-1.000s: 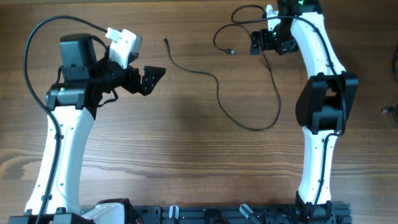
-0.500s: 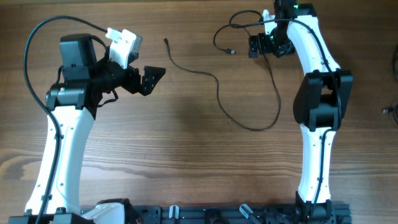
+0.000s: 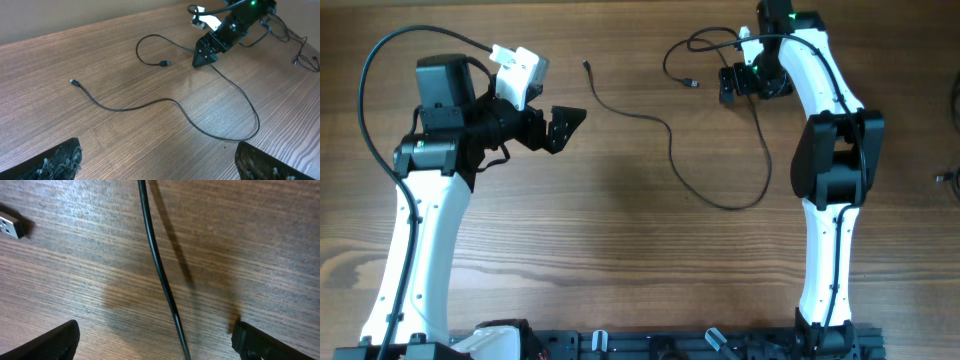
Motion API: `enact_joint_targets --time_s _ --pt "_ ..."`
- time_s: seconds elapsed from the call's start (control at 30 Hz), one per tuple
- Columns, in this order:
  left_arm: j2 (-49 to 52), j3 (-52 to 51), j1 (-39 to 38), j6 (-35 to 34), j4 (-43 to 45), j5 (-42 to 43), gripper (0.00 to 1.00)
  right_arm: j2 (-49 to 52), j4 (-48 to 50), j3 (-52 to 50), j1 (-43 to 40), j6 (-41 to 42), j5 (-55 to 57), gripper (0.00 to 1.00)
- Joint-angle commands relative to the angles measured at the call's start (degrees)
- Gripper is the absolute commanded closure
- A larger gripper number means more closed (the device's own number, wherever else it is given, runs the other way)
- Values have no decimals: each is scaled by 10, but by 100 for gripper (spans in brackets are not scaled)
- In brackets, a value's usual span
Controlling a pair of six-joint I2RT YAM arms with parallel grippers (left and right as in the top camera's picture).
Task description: Untangle cables
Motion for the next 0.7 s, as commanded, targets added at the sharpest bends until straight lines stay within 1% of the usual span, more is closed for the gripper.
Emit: enact_joint_targets --time_s 0.0,0.53,0.67 --pt "5 8 3 -3 2 13 0 15 -9 -5 -2 -10 -5 0" --pt "5 8 3 -3 2 13 0 18 -18 -5 -1 -15 -8 0" --pt "5 8 3 -3 2 13 0 18 -25 -5 1 -40 -45 0"
